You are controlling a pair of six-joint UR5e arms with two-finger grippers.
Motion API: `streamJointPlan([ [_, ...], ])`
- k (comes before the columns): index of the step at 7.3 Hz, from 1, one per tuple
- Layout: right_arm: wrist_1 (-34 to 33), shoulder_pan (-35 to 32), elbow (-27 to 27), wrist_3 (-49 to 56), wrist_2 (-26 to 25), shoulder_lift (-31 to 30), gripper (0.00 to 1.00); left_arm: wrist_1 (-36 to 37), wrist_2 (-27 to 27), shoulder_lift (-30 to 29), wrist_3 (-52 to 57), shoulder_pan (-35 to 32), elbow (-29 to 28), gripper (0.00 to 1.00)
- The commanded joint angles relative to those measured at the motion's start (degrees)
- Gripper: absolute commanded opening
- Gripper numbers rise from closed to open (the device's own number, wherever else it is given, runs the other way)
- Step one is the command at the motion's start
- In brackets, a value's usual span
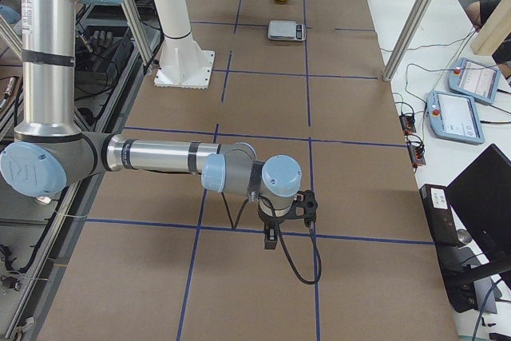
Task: Weigh mango
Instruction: 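Lower the left gripper toward the yellow mango at the table edge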
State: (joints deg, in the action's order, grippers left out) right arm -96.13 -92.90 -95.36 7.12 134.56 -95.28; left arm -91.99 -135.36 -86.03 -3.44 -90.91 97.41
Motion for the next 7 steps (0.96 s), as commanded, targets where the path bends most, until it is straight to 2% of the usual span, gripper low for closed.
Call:
streamJointPlan([
  [1,0.0,0.0,0.0,0.0,0.0,0.0,1.00,-9.5,0.4,0.5,-8.3,2.6,-0.3,1.00],
  [3,0.1,0.0,0.0,0.0,0.0,0.0,1.00,-19.2,0.5,1.9,-21.6,12.2,-0.6,1.00],
  [5,0.0,0.0,0.0,0.0,0.0,-0.1,1.00,-27.1,6.0,1.9,-31.9,20.1,-1.5,1.00],
  [7,0.0,0.0,0.0,0.0,0.0,0.0,1.00,-35.6,8.0,1.8,-35.9,24.5,-6.2,1.00],
])
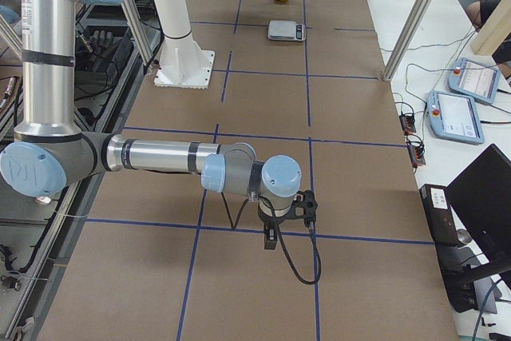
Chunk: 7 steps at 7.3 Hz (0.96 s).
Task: Weigh mango
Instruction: 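Lower the left gripper toward the yellow mango at the table edge, then close the left gripper around the yellow mango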
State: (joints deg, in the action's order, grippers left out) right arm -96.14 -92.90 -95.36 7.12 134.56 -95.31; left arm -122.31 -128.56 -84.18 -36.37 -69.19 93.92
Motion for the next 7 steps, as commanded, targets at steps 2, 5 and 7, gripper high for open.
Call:
streamJointPlan([
  [2,0.0,0.0,0.0,0.0,0.0,0.0,1.00,-6.4,1.3,0.0,-2.9,5.1,-4.3,1.00],
  [5,0.1,0.0,0.0,0.0,0.0,0.0,1.00,-6.4,1.3,-0.1,-2.7,7.6,-6.0,1.00],
  [7,0.0,0.0,0.0,0.0,0.0,0.0,1.00,-6.4,1.3,-0.5,-2.5,8.9,-7.3,1.00],
])
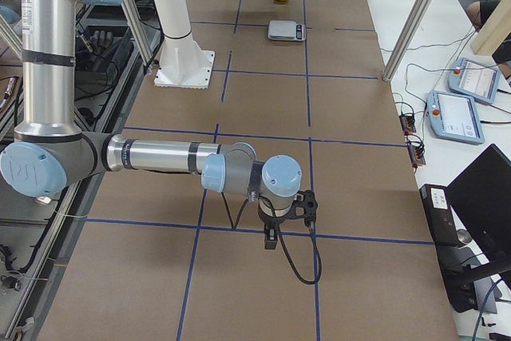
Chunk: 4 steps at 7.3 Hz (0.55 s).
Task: Weigh mango
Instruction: 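Close the left gripper around the yellow mango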
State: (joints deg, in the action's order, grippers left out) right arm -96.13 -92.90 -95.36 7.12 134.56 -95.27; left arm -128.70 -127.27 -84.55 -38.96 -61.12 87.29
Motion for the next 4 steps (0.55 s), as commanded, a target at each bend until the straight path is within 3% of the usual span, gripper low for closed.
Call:
streamJointPlan([
  [1,0.0,0.0,0.0,0.0,0.0,0.0,1.00,-0.1,0.0,-0.3,0.1,0.9,-1.4,1.00],
  [2,0.0,0.0,0.0,0.0,0.0,0.0,1.00,-0.1,0.0,-0.3,0.2,1.0,-1.4,1.00],
  [4,0.0,0.0,0.0,0.0,0.0,0.0,1.00,0.0,0.0,-0.5,0.3,1.1,-1.2,0.21],
])
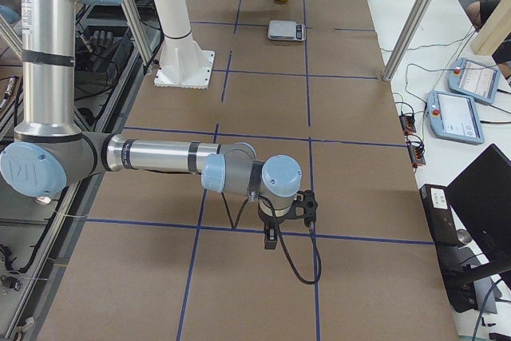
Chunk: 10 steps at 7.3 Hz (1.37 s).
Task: Weigh mango
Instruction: 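Close the left gripper around the yellow mango, then lift the mango with the left gripper and carry it over the scale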
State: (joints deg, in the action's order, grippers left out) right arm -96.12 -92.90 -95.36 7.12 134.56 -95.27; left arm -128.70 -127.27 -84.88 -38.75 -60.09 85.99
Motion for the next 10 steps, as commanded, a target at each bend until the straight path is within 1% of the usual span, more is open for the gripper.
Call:
streamJointPlan([
  [1,0.0,0.0,0.0,0.0,0.0,0.0,1.00,0.2,-0.1,-0.1,0.1,0.0,1.1,0.00],
  [2,0.1,0.0,0.0,0.0,0.0,0.0,1.00,0.8,-0.5,0.2,0.1,-0.4,3.5,0.00],
  [3,0.0,0.0,0.0,0.0,0.0,0.0,1.00,3.6,-0.7,1.4,0.1,-0.7,9.2,0.00],
  [4,0.0,0.0,0.0,0.0,0.0,0.0,1.00,12.2,-0.7,1.0,1.0,-0.9,14.9,0.00],
  [5,0.0,0.0,0.0,0.0,0.0,0.0,1.00,24.1,-0.7,-0.6,3.6,-3.1,21.2,0.00],
  [6,0.0,0.0,0.0,0.0,0.0,0.0,1.00,34.2,-0.3,-6.7,3.7,-3.5,23.9,0.00],
  [7,0.1,0.0,0.0,0.0,0.0,0.0,1.00,38.8,-0.3,-11.8,2.6,-3.6,24.0,0.00],
  [8,0.0,0.0,0.0,0.0,0.0,0.0,1.00,39.0,-0.5,-15.5,-4.4,-3.0,23.3,0.00],
  [9,0.0,0.0,0.0,0.0,0.0,0.0,1.00,39.0,-0.5,-19.3,-11.5,1.3,22.6,0.00],
  [10,0.1,0.0,0.0,0.0,0.0,-0.1,1.00,38.3,-0.4,-20.8,-15.4,6.2,21.8,0.00],
])
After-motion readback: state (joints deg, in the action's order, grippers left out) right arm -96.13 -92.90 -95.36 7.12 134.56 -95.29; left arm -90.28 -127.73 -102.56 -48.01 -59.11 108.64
